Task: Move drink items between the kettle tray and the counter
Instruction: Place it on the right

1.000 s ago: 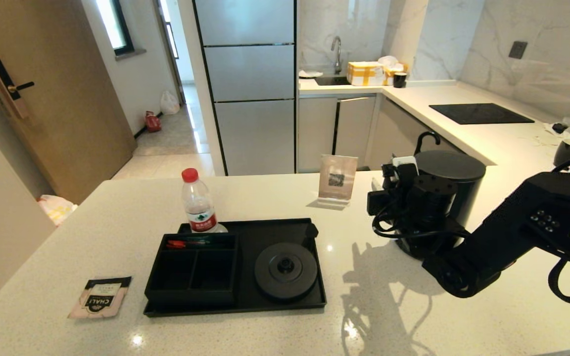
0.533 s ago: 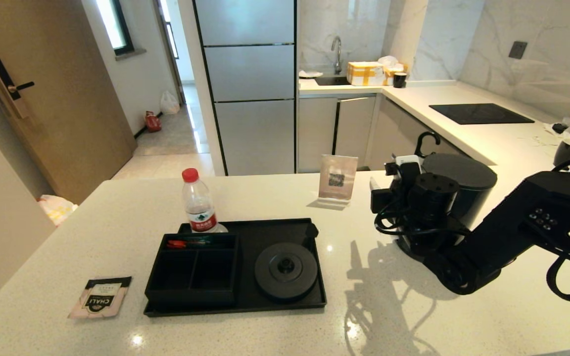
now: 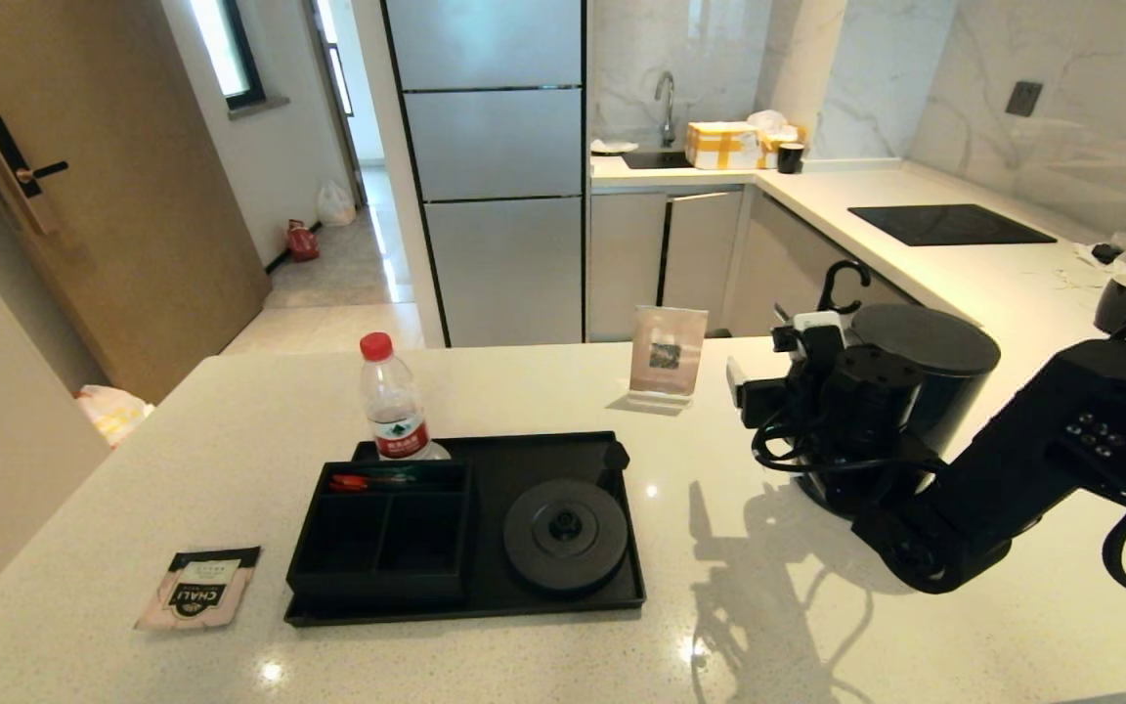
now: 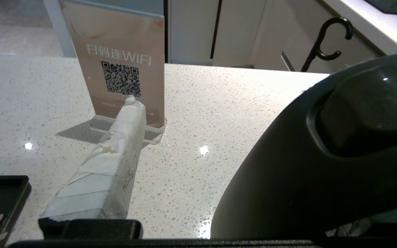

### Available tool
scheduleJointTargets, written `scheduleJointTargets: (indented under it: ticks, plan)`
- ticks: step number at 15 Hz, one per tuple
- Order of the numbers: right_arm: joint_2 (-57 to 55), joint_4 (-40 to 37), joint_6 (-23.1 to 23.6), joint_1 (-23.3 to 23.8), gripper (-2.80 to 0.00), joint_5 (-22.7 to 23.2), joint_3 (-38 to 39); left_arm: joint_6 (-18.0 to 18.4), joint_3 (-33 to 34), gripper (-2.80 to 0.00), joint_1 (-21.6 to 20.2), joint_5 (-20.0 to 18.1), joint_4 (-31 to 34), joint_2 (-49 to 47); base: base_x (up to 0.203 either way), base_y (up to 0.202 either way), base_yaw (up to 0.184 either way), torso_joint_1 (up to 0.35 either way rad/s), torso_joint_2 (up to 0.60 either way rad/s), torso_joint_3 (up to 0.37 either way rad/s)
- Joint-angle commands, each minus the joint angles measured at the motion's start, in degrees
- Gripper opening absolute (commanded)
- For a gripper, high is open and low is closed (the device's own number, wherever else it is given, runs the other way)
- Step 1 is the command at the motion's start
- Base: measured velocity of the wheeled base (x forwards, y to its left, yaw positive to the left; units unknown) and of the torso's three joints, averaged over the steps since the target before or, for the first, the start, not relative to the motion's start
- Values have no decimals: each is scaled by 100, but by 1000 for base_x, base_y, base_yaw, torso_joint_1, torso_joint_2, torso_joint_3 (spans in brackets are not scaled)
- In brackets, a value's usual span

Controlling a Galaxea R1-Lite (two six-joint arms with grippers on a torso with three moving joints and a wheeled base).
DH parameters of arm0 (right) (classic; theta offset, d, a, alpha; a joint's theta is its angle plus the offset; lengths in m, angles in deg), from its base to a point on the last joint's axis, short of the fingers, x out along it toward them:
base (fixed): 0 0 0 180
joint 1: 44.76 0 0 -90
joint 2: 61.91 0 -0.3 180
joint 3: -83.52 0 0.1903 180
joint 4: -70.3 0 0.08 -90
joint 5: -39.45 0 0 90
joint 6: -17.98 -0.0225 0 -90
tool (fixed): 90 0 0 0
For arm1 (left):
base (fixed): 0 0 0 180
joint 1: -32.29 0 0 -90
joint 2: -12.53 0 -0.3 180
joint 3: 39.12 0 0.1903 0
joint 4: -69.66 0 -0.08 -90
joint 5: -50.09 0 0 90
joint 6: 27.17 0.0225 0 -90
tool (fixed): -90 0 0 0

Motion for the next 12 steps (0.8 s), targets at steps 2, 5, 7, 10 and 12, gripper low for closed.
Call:
scheduleJointTargets:
  ticks: [2, 5, 7, 10, 12]
  plan:
    - [175, 117, 9, -1, 0, -13, 170, -2, 0, -280, -2, 0, -2, 2, 0, 0, 0, 0, 0, 0]
    - [316, 128, 8, -7, 0, -1, 288, -2, 0, -280, -2, 0, -2, 2, 0, 0, 0, 0, 0, 0]
    - [342, 120, -97, -15, 0, 8, 376, 6, 0, -280, 7, 0, -2, 2, 0, 0, 0, 0, 0, 0]
    - [342, 120, -97, -15, 0, 8, 376, 6, 0, -280, 7, 0, -2, 2, 0, 0, 0, 0, 0, 0]
    - [409, 150, -173, -14, 0, 214, 618, -2, 0, -280, 3, 0, -2, 2, 0, 0, 0, 0, 0, 0]
